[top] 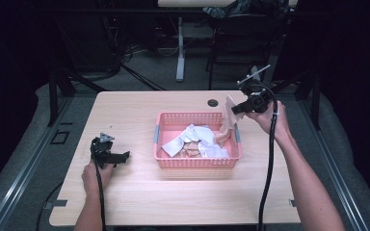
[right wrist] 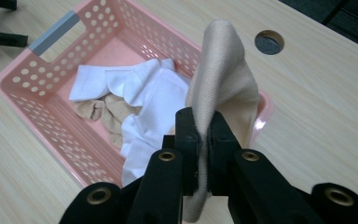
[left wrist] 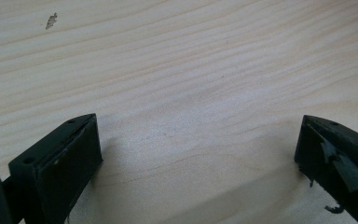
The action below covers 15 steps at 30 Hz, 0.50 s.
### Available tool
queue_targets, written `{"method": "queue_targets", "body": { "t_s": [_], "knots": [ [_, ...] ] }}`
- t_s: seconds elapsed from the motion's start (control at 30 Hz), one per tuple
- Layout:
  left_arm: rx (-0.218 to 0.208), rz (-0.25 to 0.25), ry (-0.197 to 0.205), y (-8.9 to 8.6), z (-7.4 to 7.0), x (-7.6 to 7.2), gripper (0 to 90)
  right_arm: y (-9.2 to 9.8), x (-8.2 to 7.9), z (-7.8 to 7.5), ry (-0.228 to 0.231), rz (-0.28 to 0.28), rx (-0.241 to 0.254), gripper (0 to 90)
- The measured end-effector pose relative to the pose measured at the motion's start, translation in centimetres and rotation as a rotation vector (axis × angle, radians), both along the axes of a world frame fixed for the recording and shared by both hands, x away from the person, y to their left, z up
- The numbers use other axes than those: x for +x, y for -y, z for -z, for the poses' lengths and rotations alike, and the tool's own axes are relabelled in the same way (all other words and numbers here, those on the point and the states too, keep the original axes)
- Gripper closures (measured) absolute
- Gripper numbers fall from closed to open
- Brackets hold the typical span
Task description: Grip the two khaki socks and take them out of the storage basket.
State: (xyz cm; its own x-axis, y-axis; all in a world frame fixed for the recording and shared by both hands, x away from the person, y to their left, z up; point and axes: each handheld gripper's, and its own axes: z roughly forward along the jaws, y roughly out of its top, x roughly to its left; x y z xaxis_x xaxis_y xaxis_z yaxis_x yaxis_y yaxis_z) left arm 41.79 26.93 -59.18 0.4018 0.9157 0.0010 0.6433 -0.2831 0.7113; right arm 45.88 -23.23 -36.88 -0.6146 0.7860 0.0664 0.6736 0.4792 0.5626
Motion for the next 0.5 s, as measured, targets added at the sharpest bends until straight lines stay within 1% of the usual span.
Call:
{"method": "queue_targets", "body": {
  "t_s": [0.03, 0.1, 0.2, 0.23, 0.3, 0.33, 0.4, 0.5],
  "knots": [
    [-0.001, 0.0, 0.0, 0.0, 0.0, 0.0, 0.1, 0.0, 0.0, 0.0, 0.0, 0.0, 0.0, 85.3],
    [-0.001, 0.0, 0.0, 0.0, 0.0, 0.0, 0.1, 0.7, 0.0, -0.1, 0.005, 0.013, 0.01, 85.3],
    [0.0, 0.0, 0.0, 0.0, 0.0, 0.0, 0.1, 1.5, -0.1, -0.2, 0.013, 0.032, 0.01, 85.3],
    [0.0, 0.0, 0.0, 0.0, 0.0, 0.0, 0.1, 2.3, -0.2, -0.3, 0.018, 0.044, 0.009, 85.2],
    [-0.001, 0.0, 0.0, 0.0, 0.0, 0.0, 0.1, 2.5, -0.2, -0.4, 0.02, 0.051, 0.014, 85.2],
    [0.0, 0.0, 0.0, 0.0, 0.0, 0.0, 0.1, 3.3, -0.3, -0.4, 0.026, 0.066, 0.018, 85.3],
    [0.0, 0.0, 0.0, 0.0, 0.0, 0.0, 0.1, 3.5, -0.3, -0.4, 0.027, 0.072, 0.018, 85.3],
    [0.0, 0.0, 0.0, 0.0, 0.0, 0.0, 0.1, 4.6, -0.5, -0.1, 0.026, 0.094, 0.014, 85.2]
  ]
}}
